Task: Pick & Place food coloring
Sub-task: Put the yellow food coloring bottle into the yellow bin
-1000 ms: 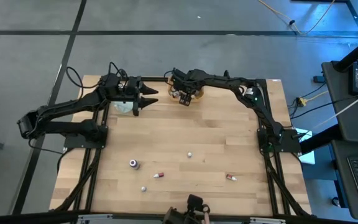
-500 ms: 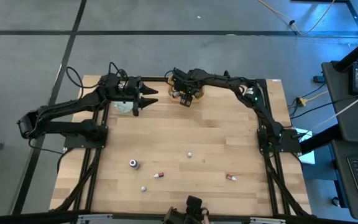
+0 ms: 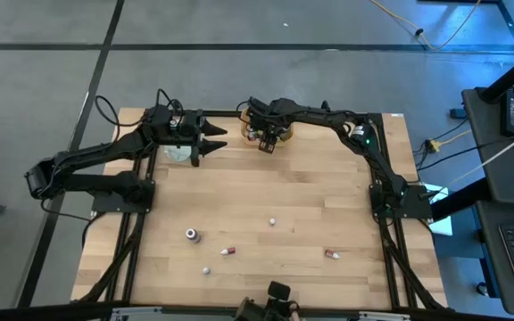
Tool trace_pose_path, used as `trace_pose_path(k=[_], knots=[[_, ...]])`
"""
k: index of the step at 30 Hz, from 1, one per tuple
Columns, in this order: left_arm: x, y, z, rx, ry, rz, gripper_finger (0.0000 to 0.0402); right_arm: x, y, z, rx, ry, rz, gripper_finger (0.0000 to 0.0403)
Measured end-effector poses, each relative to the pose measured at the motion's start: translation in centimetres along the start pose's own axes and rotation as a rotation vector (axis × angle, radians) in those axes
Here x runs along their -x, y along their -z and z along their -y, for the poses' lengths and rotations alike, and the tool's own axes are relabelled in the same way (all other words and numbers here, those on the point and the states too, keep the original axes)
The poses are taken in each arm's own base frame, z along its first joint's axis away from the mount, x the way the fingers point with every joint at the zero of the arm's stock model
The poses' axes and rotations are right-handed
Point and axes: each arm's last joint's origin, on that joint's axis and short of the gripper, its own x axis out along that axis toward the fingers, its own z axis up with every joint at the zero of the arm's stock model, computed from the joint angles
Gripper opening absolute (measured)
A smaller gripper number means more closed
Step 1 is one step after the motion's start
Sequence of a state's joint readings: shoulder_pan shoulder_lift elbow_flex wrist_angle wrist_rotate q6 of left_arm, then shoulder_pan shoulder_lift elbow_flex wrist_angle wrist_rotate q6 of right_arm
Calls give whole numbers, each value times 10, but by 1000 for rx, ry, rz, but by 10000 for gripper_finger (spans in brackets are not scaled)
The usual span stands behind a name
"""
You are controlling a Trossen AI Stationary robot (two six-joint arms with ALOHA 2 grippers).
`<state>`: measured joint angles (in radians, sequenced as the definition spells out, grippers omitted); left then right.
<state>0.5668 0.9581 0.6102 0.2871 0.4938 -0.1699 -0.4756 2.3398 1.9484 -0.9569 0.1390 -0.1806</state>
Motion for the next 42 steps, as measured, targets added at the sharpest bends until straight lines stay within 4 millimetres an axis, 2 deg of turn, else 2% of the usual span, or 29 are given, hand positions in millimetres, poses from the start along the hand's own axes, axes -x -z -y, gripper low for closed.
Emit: trace_pose_path(k=[14, 18, 29, 33, 37, 42], knots=[[0, 0, 0, 0, 0, 0, 204, 1, 0, -2, 5, -2, -3, 112], [0, 0, 0, 0, 0, 0, 204, 8, -4, -1, 3, -7, 14, 112], [0, 0, 0, 0, 1, 0, 204, 59, -26, 10, -11, 8, 131, 112], [0, 0, 0, 0, 1, 0, 204, 85, -32, 12, -52, -94, 190, 112], [0, 0, 0, 0, 1, 0, 207, 109, -32, 3, -31, -221, 217, 112], [-2, 1, 4, -1, 17, -4, 205, 132, -21, -13, -15, -337, 188, 112]])
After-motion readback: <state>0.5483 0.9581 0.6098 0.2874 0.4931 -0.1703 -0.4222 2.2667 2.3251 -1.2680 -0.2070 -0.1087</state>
